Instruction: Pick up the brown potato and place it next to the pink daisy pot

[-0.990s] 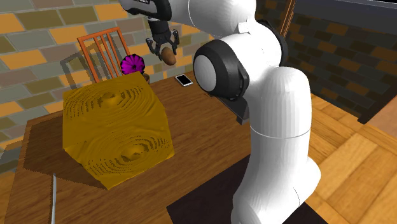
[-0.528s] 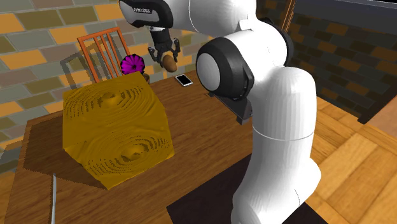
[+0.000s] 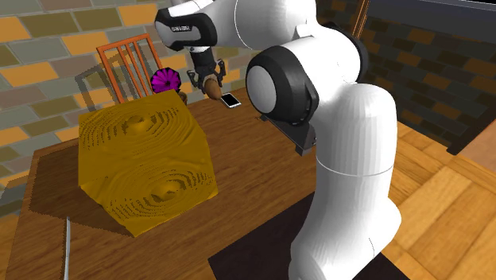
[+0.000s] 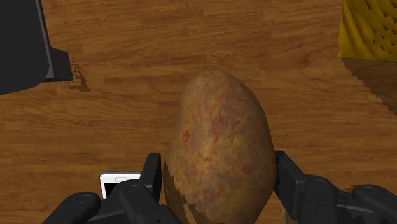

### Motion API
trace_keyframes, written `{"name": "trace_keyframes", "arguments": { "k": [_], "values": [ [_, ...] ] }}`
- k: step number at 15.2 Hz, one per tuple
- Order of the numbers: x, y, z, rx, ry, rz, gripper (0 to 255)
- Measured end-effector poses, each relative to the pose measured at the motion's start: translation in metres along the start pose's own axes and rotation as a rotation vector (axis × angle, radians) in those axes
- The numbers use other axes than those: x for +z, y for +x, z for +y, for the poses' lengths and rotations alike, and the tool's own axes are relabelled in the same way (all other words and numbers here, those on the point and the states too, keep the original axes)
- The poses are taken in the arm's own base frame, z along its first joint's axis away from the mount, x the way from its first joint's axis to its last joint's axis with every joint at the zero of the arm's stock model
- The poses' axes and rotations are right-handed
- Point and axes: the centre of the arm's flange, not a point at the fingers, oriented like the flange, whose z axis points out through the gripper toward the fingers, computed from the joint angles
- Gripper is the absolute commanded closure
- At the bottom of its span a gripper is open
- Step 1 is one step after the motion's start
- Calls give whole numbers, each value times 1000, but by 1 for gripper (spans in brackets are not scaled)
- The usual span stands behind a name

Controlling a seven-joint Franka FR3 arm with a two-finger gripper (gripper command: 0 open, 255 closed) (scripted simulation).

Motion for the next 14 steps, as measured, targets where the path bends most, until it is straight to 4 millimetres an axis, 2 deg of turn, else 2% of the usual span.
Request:
{"name": "trace_keyframes", "arguments": {
  "k": [14],
  "values": [
    [74, -3, -10, 0, 0, 0, 255]
  ]
}}
